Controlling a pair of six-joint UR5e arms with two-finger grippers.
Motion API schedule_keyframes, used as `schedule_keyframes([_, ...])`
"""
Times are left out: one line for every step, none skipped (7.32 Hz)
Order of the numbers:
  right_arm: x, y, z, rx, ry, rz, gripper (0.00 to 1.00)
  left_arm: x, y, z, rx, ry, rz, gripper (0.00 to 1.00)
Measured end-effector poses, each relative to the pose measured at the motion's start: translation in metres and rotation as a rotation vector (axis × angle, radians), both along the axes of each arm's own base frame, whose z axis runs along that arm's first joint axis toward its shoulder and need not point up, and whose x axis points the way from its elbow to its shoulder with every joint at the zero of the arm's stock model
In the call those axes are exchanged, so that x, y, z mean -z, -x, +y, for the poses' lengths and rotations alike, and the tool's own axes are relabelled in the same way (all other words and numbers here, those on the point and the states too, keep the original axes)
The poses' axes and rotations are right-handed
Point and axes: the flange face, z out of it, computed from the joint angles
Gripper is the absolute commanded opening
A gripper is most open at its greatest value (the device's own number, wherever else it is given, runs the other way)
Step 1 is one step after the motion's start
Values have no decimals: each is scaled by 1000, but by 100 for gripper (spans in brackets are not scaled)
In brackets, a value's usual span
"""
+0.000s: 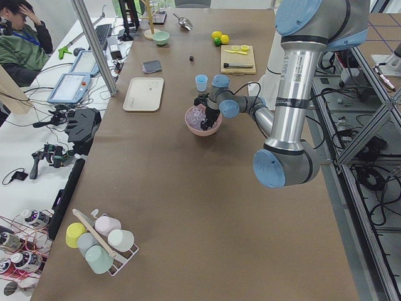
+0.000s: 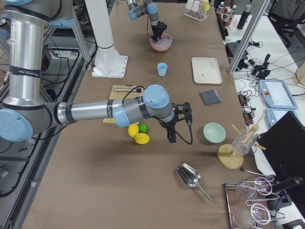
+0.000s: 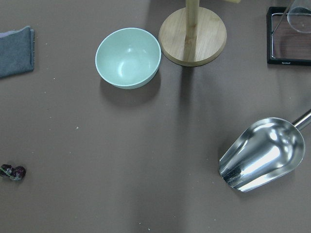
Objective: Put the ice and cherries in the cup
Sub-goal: 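Lower the left gripper into the bowl and grasp an ice cube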
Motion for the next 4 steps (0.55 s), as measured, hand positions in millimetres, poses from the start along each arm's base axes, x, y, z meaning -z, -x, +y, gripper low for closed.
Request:
schedule_keyframes([0,0,0,0,-1,0,100,2,2,-1,3,-2,4,0])
schedule_keyframes([0,0,0,0,-1,0,100,6,4,-1,5,-6,11,0])
schedule_keyframes([0,0,0,0,-1,0,100,11,7,-1,8,-11,22,0])
schedule_keyframes([0,0,0,0,-1,0,100,16,11,-1,9,-16,33,0])
